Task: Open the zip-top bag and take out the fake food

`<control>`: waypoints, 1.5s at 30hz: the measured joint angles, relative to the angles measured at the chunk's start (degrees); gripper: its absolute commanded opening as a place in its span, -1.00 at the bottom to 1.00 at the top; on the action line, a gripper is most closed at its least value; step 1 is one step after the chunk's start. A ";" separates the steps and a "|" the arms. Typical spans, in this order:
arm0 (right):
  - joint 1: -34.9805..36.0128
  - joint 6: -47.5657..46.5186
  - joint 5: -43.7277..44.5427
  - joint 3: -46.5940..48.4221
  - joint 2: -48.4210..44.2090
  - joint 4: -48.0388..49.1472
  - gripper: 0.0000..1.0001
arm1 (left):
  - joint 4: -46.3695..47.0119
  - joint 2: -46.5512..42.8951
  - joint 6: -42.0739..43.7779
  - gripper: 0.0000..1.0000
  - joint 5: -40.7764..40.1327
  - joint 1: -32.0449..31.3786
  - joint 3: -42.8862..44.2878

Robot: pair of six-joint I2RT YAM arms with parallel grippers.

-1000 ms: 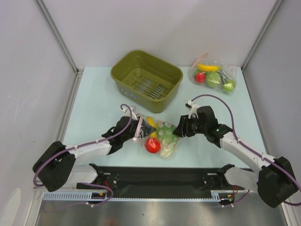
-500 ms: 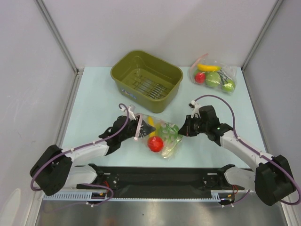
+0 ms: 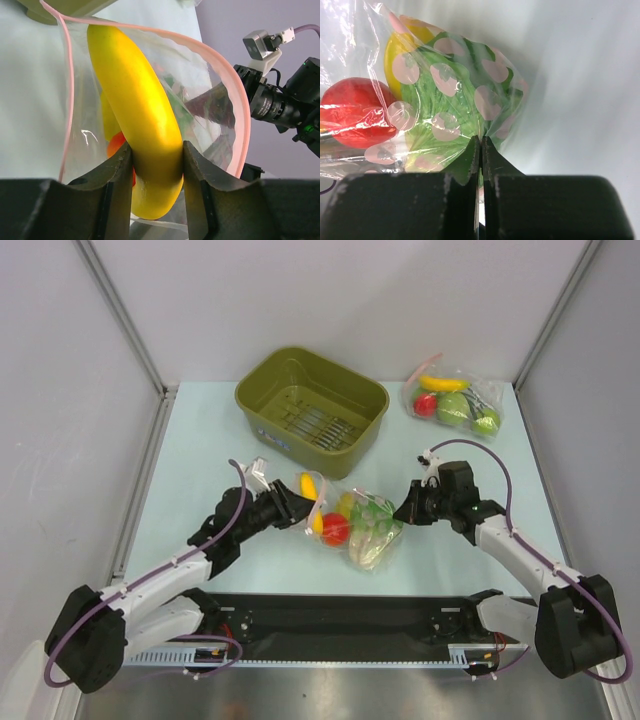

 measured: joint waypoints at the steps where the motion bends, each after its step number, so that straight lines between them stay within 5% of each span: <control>1: -0.02 -0.04 0.02 0.00 0.09 0.02 -1.00 | 0.04 -0.24 -0.26 -0.59 0.39 0.22 -0.33; 20: -0.31 -1.29 1.42 0.04 0.76 -0.17 -1.00 | -4.90 -12.85 -1.88 -0.56 5.07 4.94 0.68; 30: -0.66 -1.53 1.62 0.04 0.74 -0.28 -1.00 | -15.65 -14.80 5.73 -0.48 3.74 8.15 13.18; 36: -0.76 -1.53 1.68 0.04 0.72 -0.31 -1.00 | -15.39 -7.13 10.82 -0.48 2.89 10.75 21.66; 45: -0.92 -1.51 1.77 0.04 0.52 -0.33 -1.00 | -10.03 15.78 15.80 -0.49 3.10 10.88 35.28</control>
